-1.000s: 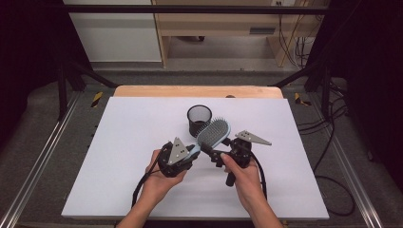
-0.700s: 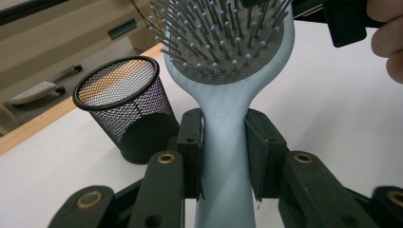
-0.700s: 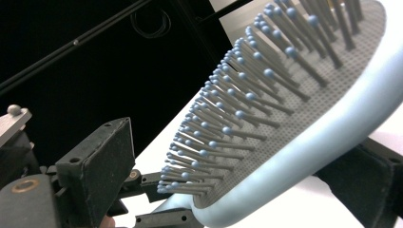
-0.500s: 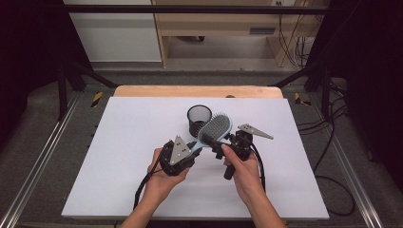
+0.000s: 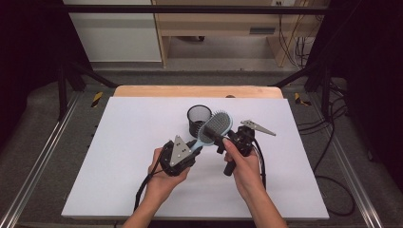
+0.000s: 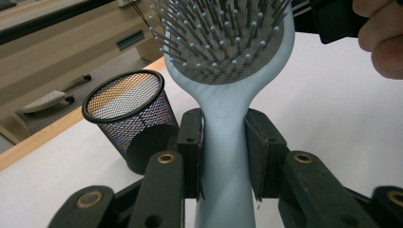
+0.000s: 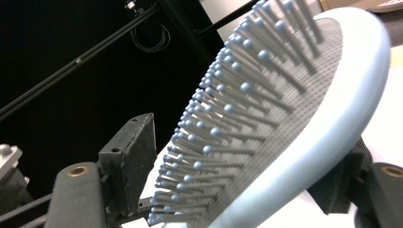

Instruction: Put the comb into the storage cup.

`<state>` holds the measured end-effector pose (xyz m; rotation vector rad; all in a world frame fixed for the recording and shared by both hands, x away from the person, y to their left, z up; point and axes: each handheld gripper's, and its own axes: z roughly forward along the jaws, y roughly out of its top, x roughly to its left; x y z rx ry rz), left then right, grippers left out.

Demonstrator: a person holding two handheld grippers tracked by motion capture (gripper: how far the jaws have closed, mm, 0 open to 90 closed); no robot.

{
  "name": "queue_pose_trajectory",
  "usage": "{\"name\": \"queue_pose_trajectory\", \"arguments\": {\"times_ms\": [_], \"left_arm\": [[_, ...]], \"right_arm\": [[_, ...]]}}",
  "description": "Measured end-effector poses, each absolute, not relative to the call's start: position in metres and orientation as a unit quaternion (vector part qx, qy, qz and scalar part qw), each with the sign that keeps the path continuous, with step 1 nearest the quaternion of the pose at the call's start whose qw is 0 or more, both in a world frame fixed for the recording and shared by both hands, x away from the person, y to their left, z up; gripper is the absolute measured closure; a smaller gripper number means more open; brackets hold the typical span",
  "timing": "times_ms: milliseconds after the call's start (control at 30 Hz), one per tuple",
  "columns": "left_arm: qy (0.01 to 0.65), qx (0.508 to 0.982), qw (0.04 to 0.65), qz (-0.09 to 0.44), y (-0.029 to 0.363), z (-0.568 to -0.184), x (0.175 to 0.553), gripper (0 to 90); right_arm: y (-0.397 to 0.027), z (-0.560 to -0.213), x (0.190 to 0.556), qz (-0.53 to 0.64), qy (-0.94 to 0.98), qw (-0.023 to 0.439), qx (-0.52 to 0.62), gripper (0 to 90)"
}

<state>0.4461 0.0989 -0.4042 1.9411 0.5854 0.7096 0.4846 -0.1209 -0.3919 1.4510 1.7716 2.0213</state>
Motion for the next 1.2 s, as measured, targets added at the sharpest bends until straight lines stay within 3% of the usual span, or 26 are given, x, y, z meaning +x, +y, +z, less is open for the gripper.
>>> {"name": "queue_pose_trajectory", "arguments": {"times_ms": [500, 1200], "left_arm": [[0.252, 0.79, 0.479, 0.287, 0.097, -0.41, 0.452, 69.6], [0.283, 0.774, 0.501, 0.265, 0.1, -0.411, 0.458, 69.3]], "right_arm": [[-0.122, -0.39, 0.486, 0.678, 0.557, 0.032, 0.479, 43.2], [-0.108, -0.369, 0.484, 0.665, 0.594, 0.068, 0.447, 50.6]]}}
